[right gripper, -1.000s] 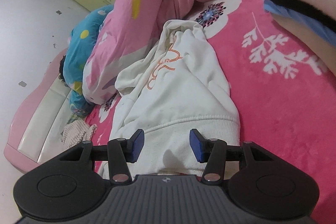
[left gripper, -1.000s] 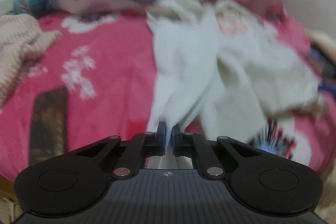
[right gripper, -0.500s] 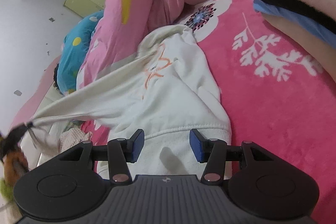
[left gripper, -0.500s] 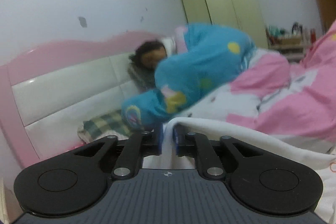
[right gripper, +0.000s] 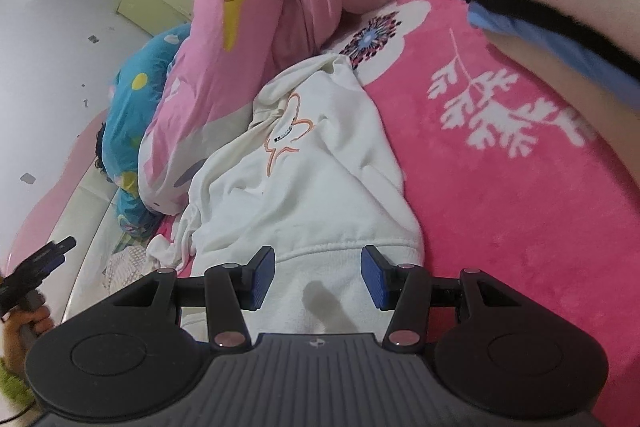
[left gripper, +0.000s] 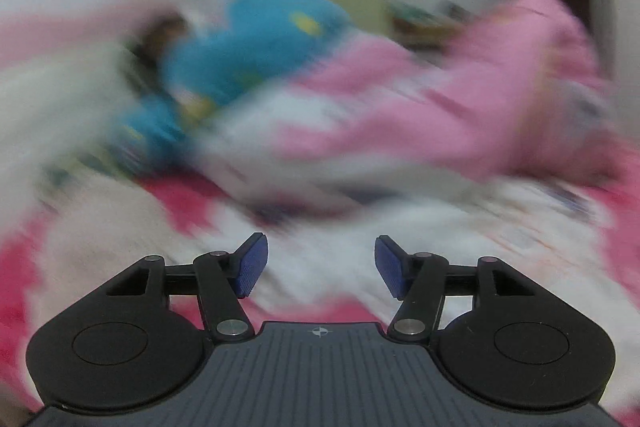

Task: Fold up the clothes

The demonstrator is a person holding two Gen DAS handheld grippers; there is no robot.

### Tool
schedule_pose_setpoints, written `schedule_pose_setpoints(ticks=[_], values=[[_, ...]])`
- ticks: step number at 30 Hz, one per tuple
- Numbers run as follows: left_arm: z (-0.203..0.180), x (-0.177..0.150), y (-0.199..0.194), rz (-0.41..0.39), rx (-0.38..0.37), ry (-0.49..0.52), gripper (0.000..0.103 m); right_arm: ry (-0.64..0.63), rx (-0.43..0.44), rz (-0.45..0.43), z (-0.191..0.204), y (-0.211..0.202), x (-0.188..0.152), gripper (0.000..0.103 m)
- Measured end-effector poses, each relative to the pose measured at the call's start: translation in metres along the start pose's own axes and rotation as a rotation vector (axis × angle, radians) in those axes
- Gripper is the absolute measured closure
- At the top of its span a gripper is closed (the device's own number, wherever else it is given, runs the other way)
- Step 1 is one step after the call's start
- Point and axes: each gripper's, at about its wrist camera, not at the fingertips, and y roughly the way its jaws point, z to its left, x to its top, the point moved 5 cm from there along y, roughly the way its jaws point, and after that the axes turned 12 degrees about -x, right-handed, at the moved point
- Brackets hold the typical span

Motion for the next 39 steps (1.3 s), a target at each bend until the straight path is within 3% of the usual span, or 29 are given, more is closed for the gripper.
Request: schedule_pose_setpoints(ticks=[4,11,16,18,20,29,35,39], values=[[-0.039,-0.067,0.017,0.224,-0.256,-0.093,0.044,0.004,-0.021,0.002,-0.011,-0.005,-0.004,0.051],[-0.051,-0.159,0.047,0.406,-0.328,-0.278,0.052,-0.001,-0.060,0.012,-0.023,-0.013,0.000,0.051],[-0.050,-0.182,0.050,0.360,-0.338,-0.366,0.068,0.016,-0.106,0.026,-0.030,-0.004,0.006,0.051],[-0.049,-0.184,0.047,0.341,-0.353,-0.396,0.090,0.011,-0.140,0.025,-0.031,0.000,0.007,0.051],[-0.048,-0.185,0.051,0.331,-0.385,-0.450,0.096,-0.001,-0.175,0.023,-0.032,0.005,0.007,0.051],[-0.042,-0.188,0.049,0.274,-0.409,-0.515,0.099,0.029,-0.195,0.030,-0.030,0.012,-0.011,0.051],[-0.024,-0.174,0.028,0.162,-0.402,-0.543,0.100,0.027,-0.158,0.033,-0.021,0.019,-0.013,0.051],[-0.006,-0.169,0.016,0.115,-0.358,-0.548,0.100,0.032,-0.139,0.040,-0.016,0.017,-0.018,0.051]])
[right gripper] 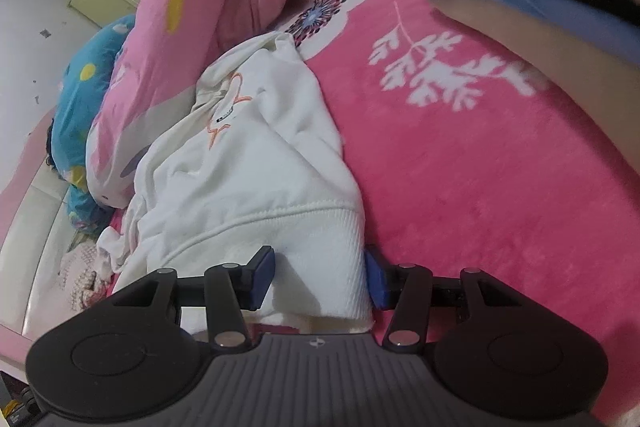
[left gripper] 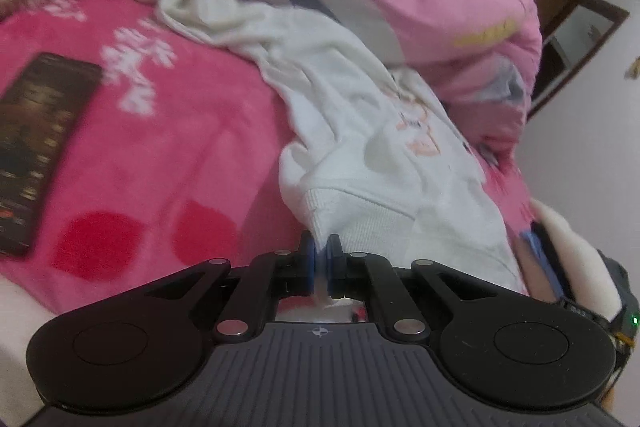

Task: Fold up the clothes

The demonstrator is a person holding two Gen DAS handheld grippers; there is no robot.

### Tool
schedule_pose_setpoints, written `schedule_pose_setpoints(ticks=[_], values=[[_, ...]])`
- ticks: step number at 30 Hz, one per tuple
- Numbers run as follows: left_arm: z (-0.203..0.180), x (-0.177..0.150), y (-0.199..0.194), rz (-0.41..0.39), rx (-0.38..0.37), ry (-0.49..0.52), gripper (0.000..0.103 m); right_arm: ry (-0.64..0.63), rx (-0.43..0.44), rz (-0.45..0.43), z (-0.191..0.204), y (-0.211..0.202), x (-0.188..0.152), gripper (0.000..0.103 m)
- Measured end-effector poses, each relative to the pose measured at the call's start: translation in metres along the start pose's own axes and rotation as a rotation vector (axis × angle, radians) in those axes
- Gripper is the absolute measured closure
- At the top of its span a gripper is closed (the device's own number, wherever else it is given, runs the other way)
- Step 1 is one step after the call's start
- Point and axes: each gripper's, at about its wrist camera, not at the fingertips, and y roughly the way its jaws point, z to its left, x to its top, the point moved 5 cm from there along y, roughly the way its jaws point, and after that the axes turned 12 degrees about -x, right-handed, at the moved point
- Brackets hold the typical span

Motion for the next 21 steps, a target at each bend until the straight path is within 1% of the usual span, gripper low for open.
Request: schedule_pose_setpoints(ticks=[3,5,7,8,9,11,14,16,17,18,19,20,21], values=[[0.010,0.003,-0.004,-0.005,0.003,-0.030,0.100,0.026,-0.001,-0.001,-0.004,-0.004,-0.002,0.051],[0.016,0.000,-0.003,0.036,-0.029,-0.036,0.099,0.037,-0.003,-0.004,-0.006,-0.005,-0.003,0.051],[0.017,-0.004,0.001,0.058,-0.030,-0.015,0.098,0.039,-0.002,-0.006,-0.007,-0.005,-0.004,0.050],[0.017,-0.006,0.003,0.068,-0.030,-0.005,0.093,0.039,-0.002,-0.008,-0.007,-0.003,-0.004,0.049],[0.016,-0.006,0.006,0.075,-0.017,0.009,0.081,0.039,-0.001,-0.011,-0.007,-0.001,-0.003,0.049],[0.016,-0.007,0.012,0.086,-0.005,0.031,0.073,0.039,0.001,-0.016,-0.005,0.003,-0.002,0.046],[0.019,-0.010,0.025,0.100,-0.003,0.036,0.074,0.035,0.004,-0.028,-0.004,0.008,-0.002,0.045],[0.023,-0.011,0.031,0.091,0.018,0.024,0.093,0.006,0.004,-0.047,-0.001,0.010,-0.003,0.046],[0.025,-0.010,0.032,0.086,0.025,0.011,0.098,-0.014,0.002,-0.057,0.002,0.010,-0.004,0.060],[0.027,-0.008,0.031,0.077,0.021,-0.021,0.099,-0.037,0.000,-0.062,0.004,0.010,-0.004,0.077],[0.026,-0.005,0.029,0.066,0.020,-0.033,0.099,-0.052,0.010,-0.059,0.007,0.009,-0.004,0.097],[0.024,-0.001,0.022,0.040,0.022,-0.040,0.100,-0.059,0.017,-0.073,0.011,0.005,-0.002,0.097],[0.021,0.004,0.014,0.016,0.013,-0.043,0.100,-0.084,0.027,-0.107,0.018,-0.004,0.001,0.098]])
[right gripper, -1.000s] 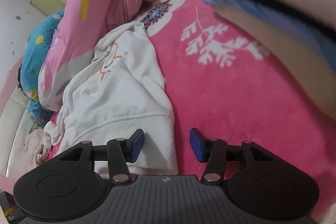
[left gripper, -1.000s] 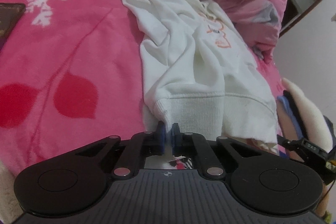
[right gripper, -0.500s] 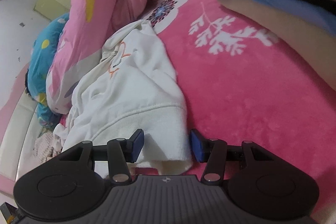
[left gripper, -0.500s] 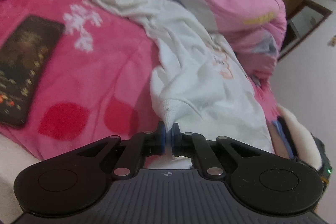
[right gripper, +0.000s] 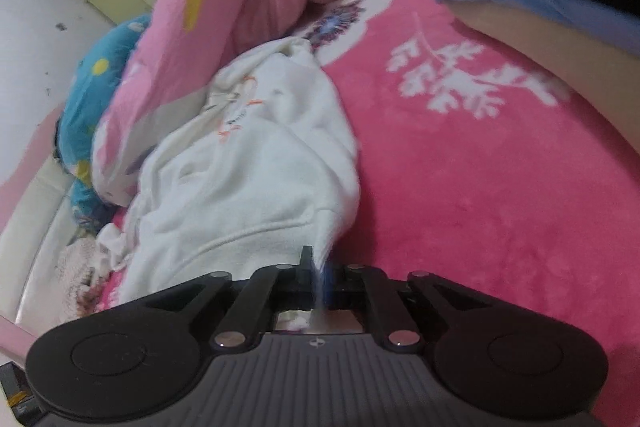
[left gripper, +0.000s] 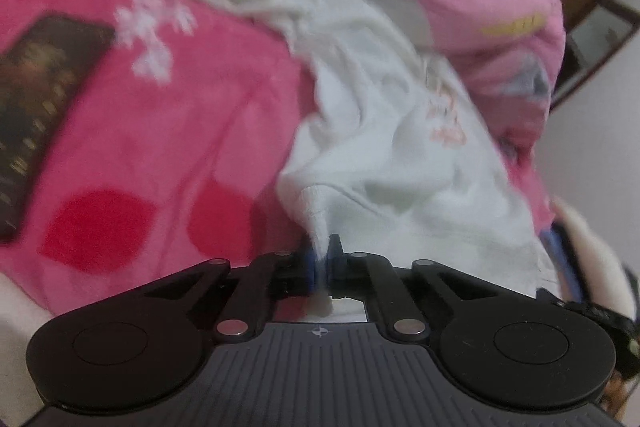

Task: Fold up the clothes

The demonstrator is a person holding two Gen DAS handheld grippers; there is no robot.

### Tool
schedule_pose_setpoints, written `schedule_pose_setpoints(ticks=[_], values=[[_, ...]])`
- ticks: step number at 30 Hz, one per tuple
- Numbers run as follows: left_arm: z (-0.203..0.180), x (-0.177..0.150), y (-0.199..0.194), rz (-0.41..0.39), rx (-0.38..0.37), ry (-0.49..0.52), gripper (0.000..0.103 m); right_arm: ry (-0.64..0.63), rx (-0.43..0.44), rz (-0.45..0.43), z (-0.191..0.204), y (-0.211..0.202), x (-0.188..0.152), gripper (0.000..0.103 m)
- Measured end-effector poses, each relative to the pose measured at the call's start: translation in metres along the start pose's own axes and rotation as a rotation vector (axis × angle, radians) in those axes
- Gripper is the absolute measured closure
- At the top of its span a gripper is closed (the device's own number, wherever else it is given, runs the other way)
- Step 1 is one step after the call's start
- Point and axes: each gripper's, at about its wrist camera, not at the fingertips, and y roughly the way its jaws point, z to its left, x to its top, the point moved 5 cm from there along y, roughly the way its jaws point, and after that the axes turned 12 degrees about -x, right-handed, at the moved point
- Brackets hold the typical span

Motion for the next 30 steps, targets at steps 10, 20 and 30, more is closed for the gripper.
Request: schedule_pose_setpoints(ticks=[10,20,30], values=[[-0.019,0.006,-0.091,-0.031,-0.048,0.006,0.100,-0.285,0.144,-0.053,0.061,-0.116,0.011,0.098],[0.011,-0.031,-0.056,0.155,0.083,0.078,0.097,-0.187,-0.073,0.217,-0.005,-0.059,-0.035,0.083],[0.006,-0.019,-0.084,0.032,0.077,0.173,0.077,-0.304,-0.125,0.000,0.028,-0.098,0.015,0.063]])
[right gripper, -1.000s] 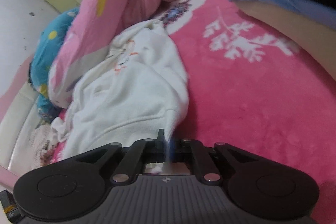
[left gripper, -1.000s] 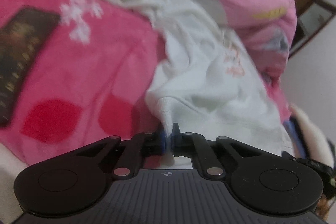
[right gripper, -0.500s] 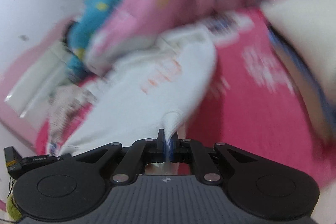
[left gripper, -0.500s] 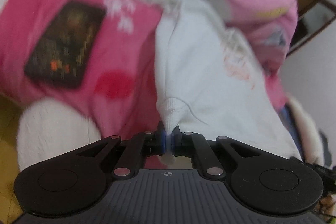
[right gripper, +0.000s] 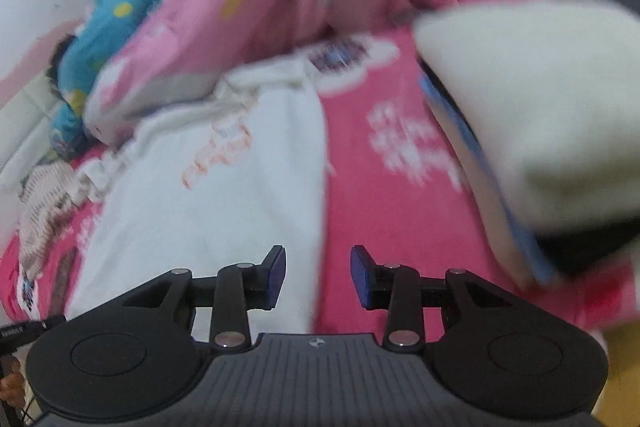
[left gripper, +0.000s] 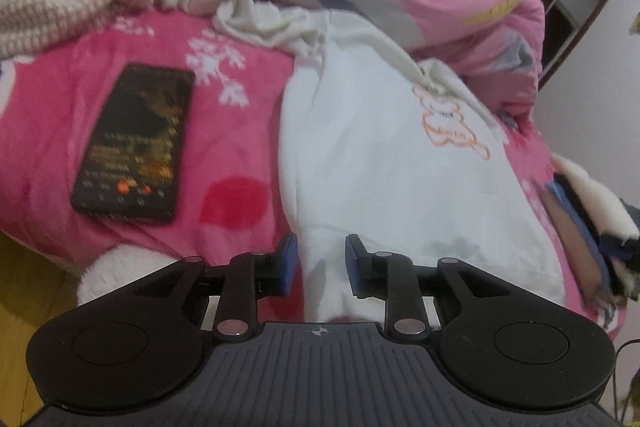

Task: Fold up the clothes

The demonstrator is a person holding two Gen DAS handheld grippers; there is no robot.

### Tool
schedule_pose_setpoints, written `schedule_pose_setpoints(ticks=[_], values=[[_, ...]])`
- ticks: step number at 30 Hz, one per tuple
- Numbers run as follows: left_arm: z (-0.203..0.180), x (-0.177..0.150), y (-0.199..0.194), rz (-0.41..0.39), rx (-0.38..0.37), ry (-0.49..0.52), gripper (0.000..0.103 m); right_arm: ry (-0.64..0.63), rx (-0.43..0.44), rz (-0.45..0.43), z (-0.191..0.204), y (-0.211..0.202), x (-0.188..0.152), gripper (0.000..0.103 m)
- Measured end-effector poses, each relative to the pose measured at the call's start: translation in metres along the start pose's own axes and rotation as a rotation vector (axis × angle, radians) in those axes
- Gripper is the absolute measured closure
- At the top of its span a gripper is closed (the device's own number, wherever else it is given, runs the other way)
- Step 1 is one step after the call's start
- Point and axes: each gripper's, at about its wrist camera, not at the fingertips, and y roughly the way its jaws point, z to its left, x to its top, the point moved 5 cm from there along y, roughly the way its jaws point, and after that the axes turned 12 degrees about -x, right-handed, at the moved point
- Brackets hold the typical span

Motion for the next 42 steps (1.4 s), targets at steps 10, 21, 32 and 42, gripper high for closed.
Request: schedule_pose_setpoints(ticks=[10,21,32,42], values=[[0.001,0.000,0.014,-0.032,0.007,0.035,0.073,-0.115,0.190,-0.033,0.104,0.038,0.028,0.065],[-0.046,0.008,0.046,-0.004,-0.106,0.197,0.064,0.263,-0.005,0.223,-0.039,0.062,-0.046,0.065],[-0.052,-0.009,0.078,0.100,-0.056,0.202,0.065,-0.016,0.366,-0.139,0.081,0.012,-0.008,0.095],[-0.057,-0.013,0.086,0.123,-0.028,0.205,0.065,-0.129,0.511,0.014,0.123,0.042,-0.041,0.068]])
